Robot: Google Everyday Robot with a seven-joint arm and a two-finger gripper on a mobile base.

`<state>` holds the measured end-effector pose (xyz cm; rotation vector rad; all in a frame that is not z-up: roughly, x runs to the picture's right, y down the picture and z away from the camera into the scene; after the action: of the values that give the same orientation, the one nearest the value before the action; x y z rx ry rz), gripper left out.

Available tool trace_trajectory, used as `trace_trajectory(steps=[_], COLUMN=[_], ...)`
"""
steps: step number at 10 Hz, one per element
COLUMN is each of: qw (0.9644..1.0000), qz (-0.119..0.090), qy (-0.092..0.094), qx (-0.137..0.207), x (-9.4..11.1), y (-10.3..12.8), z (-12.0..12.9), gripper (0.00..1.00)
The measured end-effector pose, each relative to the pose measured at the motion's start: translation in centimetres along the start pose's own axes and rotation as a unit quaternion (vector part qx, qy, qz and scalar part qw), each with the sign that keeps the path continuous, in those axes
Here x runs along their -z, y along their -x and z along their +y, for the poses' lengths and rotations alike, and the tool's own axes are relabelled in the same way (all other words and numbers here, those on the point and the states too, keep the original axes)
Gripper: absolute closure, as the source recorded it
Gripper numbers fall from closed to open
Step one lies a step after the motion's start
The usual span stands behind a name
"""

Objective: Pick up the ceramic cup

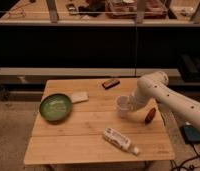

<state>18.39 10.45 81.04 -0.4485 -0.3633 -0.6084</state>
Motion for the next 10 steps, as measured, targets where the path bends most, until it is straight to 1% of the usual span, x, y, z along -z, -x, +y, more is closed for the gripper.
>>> trace_trajectory(steps=[2, 3, 4, 5, 8, 9, 10], qw=[1.0, 1.0, 1.0, 0.9999, 0.9998, 0.9997, 0.9996], qz=[-0.003, -0.003, -0.002, -0.001, 0.003, 0.004, 0.007], qy=[0.002, 0.004, 0.007, 0.009, 0.018, 0.022, 0.024], qx=[0.004, 0.005, 0.006, 0.007, 0.008, 0.008, 0.01], x=[-0.7, -1.0, -1.2, -1.5, -2.0, -2.1, -2.2], y=[0.1, 0.0, -0.1, -0.3, -0.8, -0.9, -1.0], z=[-0.4, -0.6, -0.6, -0.7, -1.0, -1.2, -1.6], gripper=[0.8, 0.74, 0.65, 0.59, 0.58, 0.61, 0.7])
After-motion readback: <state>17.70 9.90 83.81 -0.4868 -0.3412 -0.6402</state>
